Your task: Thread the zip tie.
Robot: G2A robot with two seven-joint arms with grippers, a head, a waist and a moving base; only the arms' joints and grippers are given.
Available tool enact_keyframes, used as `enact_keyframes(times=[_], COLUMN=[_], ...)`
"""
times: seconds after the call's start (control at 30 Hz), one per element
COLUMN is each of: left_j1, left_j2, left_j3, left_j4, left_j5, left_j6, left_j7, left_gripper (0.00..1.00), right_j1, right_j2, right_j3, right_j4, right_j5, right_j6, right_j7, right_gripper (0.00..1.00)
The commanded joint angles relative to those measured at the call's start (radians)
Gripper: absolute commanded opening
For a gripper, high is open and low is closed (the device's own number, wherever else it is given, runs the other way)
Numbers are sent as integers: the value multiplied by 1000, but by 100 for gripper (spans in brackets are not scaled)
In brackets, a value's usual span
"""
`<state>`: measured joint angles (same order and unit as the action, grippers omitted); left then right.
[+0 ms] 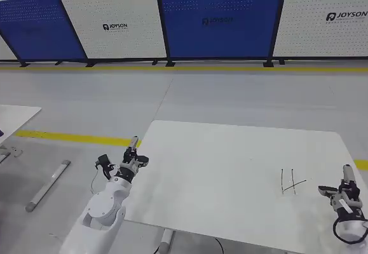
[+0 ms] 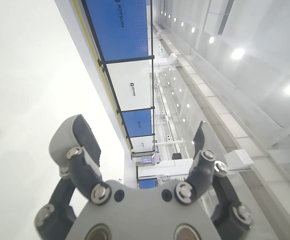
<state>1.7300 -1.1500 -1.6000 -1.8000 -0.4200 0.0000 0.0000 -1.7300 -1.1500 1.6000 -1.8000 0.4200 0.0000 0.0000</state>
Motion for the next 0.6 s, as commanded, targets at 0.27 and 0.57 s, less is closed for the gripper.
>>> enact_keyframes(times=[0.27,0.57], left_j1=[0,0], left_j2=[0,0], left_j3=[0,0], left_j4=[0,0], left_j5=[0,0], left_j6=[0,0], left_j7=[0,0], left_gripper=[78,100], right_j1=[0,17], right_j2=[0,25], right_j3=[0,133], right_j4=[0,-21], right_j5=[0,-6], right_j6=[0,83], right_j7=[0,286], right_gripper=[78,100])
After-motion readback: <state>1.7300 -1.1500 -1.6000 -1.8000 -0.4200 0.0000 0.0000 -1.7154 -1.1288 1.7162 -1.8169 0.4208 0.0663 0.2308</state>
